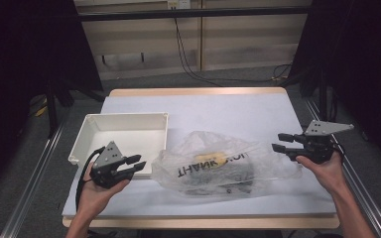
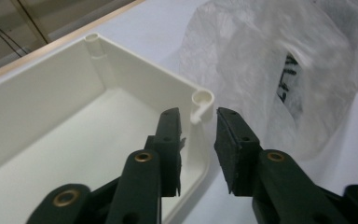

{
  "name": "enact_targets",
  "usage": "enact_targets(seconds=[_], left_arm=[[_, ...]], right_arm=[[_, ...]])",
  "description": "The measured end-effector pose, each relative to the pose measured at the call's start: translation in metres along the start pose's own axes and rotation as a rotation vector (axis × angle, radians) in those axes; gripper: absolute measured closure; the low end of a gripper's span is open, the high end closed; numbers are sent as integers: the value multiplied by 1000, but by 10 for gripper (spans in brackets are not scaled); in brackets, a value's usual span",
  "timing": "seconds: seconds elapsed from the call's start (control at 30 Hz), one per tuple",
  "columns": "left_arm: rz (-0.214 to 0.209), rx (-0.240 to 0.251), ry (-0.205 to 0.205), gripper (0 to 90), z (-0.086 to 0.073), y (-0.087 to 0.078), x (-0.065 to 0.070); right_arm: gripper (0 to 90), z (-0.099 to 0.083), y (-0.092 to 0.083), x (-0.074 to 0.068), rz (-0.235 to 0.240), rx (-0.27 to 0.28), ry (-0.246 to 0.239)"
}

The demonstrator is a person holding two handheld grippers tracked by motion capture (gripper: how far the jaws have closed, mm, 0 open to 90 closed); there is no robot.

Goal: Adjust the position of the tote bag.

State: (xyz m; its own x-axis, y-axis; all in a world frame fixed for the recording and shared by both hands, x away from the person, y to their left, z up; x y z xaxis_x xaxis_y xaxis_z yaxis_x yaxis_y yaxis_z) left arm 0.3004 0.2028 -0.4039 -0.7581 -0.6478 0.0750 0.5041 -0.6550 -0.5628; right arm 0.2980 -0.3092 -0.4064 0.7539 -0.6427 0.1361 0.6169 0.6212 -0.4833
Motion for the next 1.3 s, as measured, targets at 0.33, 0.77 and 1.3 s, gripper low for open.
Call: enact_targets(seconds=[0.33, 0.77, 1.3], left_arm=[[-82, -27, 98, 723, 60, 15, 13], [-244, -210, 203, 706, 96, 89, 49], [-289, -382, 193, 391, 80, 148, 66]], right_arm=[[718, 20, 13, -40, 174, -9, -83], [683, 16, 49, -59, 305, -111, -128], [495, 9, 81, -63, 358, -141, -133]])
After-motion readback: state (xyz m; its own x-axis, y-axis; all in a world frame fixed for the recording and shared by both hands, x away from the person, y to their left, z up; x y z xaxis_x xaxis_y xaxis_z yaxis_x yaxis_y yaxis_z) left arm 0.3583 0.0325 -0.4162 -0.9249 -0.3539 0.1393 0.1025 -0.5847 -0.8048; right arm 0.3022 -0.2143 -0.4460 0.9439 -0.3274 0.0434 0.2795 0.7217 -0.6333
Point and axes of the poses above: each handheld gripper's, and its own axes: y roughly forward along the jaws, z roughly out of its top, x roughly to its right, the point moved 3 cm from there along y, roughly forward along the jaws, and after that the axes turned 10 degrees about -y, right-handed, at the moved point
